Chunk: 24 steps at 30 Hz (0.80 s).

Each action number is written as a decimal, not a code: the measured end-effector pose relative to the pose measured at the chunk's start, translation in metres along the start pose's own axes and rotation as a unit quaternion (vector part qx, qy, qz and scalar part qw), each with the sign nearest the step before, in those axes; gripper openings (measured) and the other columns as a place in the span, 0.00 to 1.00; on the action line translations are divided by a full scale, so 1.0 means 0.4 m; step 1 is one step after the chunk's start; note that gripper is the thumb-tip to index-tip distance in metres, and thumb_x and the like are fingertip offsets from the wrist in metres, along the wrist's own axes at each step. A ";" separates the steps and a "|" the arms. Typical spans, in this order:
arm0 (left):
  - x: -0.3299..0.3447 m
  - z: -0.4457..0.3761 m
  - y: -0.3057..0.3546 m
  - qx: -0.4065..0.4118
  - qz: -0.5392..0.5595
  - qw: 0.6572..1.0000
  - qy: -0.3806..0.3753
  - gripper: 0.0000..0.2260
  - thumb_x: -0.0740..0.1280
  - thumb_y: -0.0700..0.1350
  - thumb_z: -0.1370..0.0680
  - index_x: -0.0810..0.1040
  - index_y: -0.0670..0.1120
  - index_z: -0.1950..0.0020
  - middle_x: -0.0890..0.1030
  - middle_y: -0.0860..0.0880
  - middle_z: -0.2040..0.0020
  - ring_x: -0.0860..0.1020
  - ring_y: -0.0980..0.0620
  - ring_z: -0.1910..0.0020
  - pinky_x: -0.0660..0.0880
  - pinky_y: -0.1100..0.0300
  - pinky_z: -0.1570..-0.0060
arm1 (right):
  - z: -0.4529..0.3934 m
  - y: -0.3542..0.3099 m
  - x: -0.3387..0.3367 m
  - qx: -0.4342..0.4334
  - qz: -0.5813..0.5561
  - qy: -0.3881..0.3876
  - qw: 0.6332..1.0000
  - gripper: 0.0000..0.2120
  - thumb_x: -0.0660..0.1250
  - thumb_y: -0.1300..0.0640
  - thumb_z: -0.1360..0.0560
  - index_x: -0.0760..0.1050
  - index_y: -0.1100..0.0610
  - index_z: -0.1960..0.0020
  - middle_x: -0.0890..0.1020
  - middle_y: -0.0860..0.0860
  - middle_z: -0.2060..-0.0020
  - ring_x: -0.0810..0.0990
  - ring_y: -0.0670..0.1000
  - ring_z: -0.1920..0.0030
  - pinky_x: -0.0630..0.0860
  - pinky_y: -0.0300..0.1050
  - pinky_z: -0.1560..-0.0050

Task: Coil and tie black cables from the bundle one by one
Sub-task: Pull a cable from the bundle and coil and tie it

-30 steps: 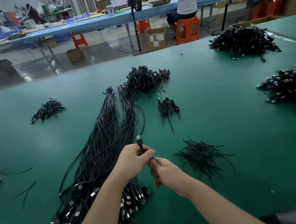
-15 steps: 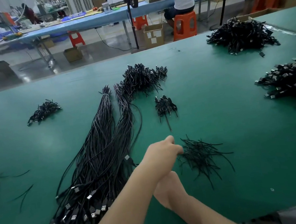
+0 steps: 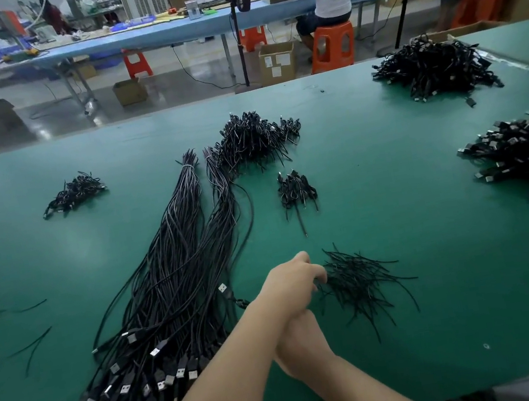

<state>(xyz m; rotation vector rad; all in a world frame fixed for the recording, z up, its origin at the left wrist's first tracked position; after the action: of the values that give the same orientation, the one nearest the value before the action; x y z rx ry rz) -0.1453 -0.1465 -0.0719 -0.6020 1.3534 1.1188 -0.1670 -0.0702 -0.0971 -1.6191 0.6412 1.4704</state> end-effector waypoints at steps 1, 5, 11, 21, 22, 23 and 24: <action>0.002 -0.001 -0.002 0.001 0.004 1.000 -0.001 0.16 0.66 0.34 0.21 0.80 0.53 0.40 0.67 0.52 0.50 0.67 0.61 0.67 0.67 0.57 0.63 | -0.002 0.001 -0.003 0.002 -0.013 0.008 1.000 0.22 0.50 0.51 0.17 0.60 0.53 0.23 0.69 0.54 0.30 0.70 0.58 0.32 0.71 0.54 0.43; 0.002 -0.009 -0.001 0.013 0.010 1.000 -0.006 0.14 0.66 0.35 0.20 0.80 0.53 0.42 0.68 0.53 0.51 0.70 0.57 0.65 0.68 0.58 0.61 | -0.001 0.001 0.009 0.005 -0.001 0.011 1.000 0.22 0.49 0.52 0.17 0.61 0.54 0.24 0.71 0.55 0.31 0.72 0.60 0.35 0.71 0.55 0.48; 0.001 -0.015 0.000 0.013 0.015 1.000 -0.008 0.12 0.66 0.34 0.21 0.81 0.51 0.47 0.67 0.53 0.52 0.71 0.55 0.63 0.68 0.58 0.61 | -0.002 0.004 0.008 0.007 -0.006 0.025 1.000 0.20 0.49 0.54 0.18 0.65 0.53 0.28 0.74 0.53 0.36 0.74 0.57 0.40 0.72 0.53 0.50; -0.013 -0.002 0.007 0.006 0.017 1.000 0.010 0.12 0.66 0.33 0.22 0.79 0.50 0.50 0.66 0.52 0.50 0.73 0.49 0.62 0.70 0.56 0.62 | -0.005 0.003 0.001 0.014 -0.026 0.054 0.998 0.17 0.51 0.55 0.19 0.67 0.54 0.33 0.76 0.53 0.43 0.75 0.57 0.47 0.67 0.51 0.59; -0.014 0.001 0.007 0.005 0.017 1.000 0.017 0.11 0.66 0.33 0.22 0.79 0.50 0.50 0.67 0.52 0.49 0.73 0.50 0.62 0.70 0.56 0.62 | -0.003 -0.001 -0.005 0.010 -0.033 0.064 0.997 0.16 0.52 0.56 0.20 0.69 0.55 0.35 0.77 0.53 0.45 0.76 0.57 0.50 0.66 0.51 0.60; -0.015 0.003 0.007 0.006 0.015 1.000 0.024 0.11 0.65 0.33 0.22 0.79 0.50 0.50 0.67 0.52 0.48 0.73 0.50 0.62 0.70 0.56 0.62 | -0.001 -0.004 -0.010 0.003 -0.040 0.073 0.997 0.14 0.55 0.57 0.21 0.71 0.55 0.38 0.78 0.53 0.49 0.77 0.57 0.54 0.66 0.50 0.63; -0.016 0.004 0.006 0.007 0.014 0.999 0.030 0.11 0.65 0.33 0.22 0.79 0.50 0.50 0.69 0.51 0.47 0.73 0.50 0.62 0.70 0.56 0.62 | 0.001 -0.008 -0.016 -0.003 -0.042 0.085 0.995 0.10 0.61 0.58 0.23 0.74 0.56 0.42 0.79 0.53 0.55 0.77 0.56 0.60 0.65 0.49 0.67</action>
<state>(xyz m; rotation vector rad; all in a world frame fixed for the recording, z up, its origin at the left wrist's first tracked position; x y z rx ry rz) -0.1459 -0.1458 -0.0649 -0.6133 1.4236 1.1210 -0.1659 -0.0693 -0.0900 -1.7676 0.6555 1.2836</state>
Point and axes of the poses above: each hand's wrist, its own z-axis away from the middle knuckle, its own x-axis out of the palm, y = z × x, the point moved 4 cm from there along -z, towards the middle knuckle
